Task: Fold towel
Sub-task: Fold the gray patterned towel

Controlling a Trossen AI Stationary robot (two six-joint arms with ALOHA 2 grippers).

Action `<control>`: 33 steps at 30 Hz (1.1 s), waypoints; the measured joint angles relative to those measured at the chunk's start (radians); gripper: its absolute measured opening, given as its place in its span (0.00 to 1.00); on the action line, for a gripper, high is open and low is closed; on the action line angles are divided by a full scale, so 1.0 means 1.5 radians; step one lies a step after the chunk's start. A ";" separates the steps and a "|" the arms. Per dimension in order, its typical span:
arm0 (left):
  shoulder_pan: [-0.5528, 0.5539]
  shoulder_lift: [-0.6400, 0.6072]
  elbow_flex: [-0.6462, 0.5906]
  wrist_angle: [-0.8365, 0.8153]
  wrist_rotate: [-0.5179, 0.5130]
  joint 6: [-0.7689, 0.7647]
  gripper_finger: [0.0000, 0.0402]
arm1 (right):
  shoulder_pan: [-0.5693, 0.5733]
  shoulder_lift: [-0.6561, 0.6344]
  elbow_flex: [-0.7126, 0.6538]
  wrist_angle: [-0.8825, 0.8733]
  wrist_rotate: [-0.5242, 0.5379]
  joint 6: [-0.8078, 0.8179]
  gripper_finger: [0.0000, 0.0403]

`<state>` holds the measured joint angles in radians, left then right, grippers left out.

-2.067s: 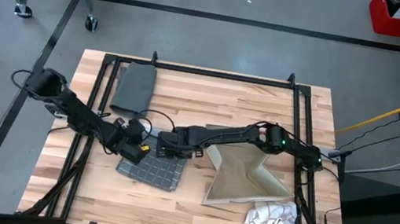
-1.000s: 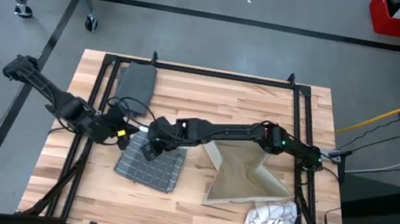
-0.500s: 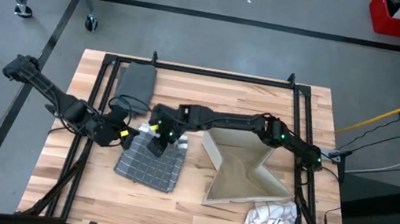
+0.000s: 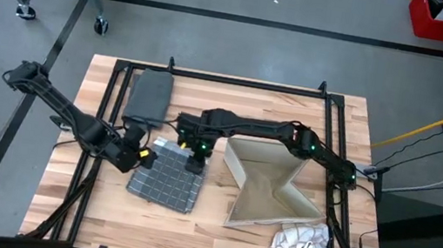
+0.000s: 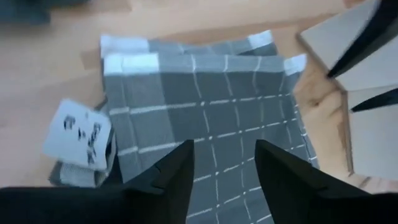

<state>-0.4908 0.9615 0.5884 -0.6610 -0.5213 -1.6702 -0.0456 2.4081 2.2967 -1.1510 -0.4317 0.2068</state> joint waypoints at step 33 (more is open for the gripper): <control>0.000 -0.066 0.000 0.137 0.253 0.315 0.34 | 0.020 -0.084 0.035 0.068 0.032 0.114 0.42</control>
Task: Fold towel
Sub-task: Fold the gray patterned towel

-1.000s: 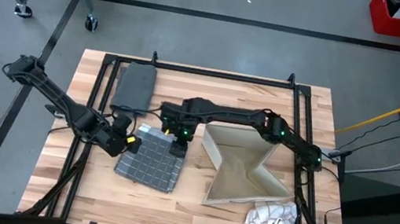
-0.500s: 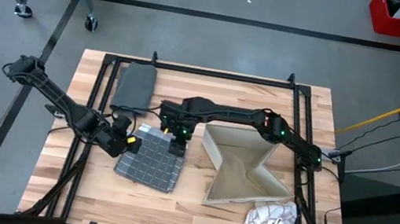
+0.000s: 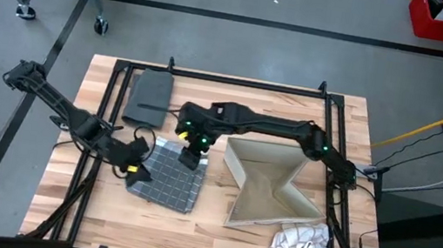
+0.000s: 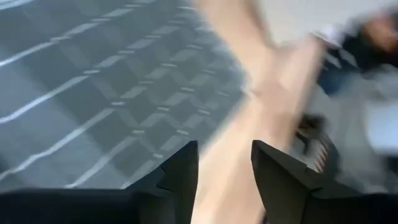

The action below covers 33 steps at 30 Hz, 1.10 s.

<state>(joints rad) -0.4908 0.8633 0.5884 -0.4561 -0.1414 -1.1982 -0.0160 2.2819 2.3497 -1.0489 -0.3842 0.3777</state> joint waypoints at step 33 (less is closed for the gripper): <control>-0.020 0.108 -0.001 -0.177 0.015 -0.071 0.49 | 0.225 -0.052 -0.158 0.039 0.311 0.758 0.42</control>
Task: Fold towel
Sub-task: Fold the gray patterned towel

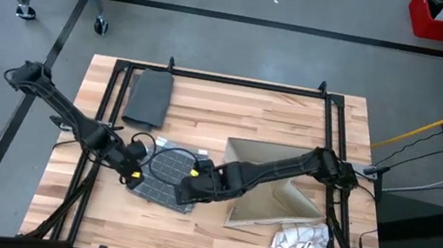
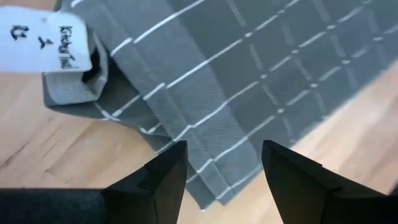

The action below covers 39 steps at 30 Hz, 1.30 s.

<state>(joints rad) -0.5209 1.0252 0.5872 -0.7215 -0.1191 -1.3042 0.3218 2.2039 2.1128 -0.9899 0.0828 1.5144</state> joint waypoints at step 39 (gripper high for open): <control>-0.151 0.097 -0.006 0.056 0.076 0.214 0.49 | 0.075 0.000 -0.156 0.236 0.106 -0.434 0.42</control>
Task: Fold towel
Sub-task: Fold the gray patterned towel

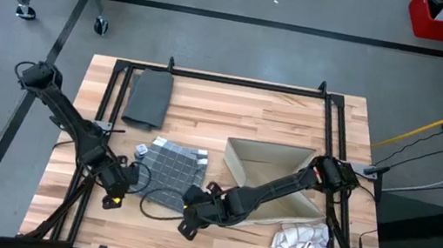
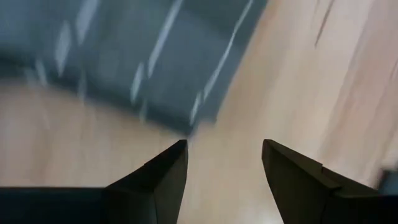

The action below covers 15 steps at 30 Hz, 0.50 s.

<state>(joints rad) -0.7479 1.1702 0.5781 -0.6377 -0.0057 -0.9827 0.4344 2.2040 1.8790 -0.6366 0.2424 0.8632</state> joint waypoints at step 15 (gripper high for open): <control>-0.039 0.010 0.000 0.118 -0.186 0.329 0.49 | -0.001 0.020 0.001 0.062 -0.011 -0.444 0.42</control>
<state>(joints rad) -0.8059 1.1848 0.5781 -0.4606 -0.2853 -0.4886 0.4324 2.2340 1.8797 -0.5437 0.2263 0.1969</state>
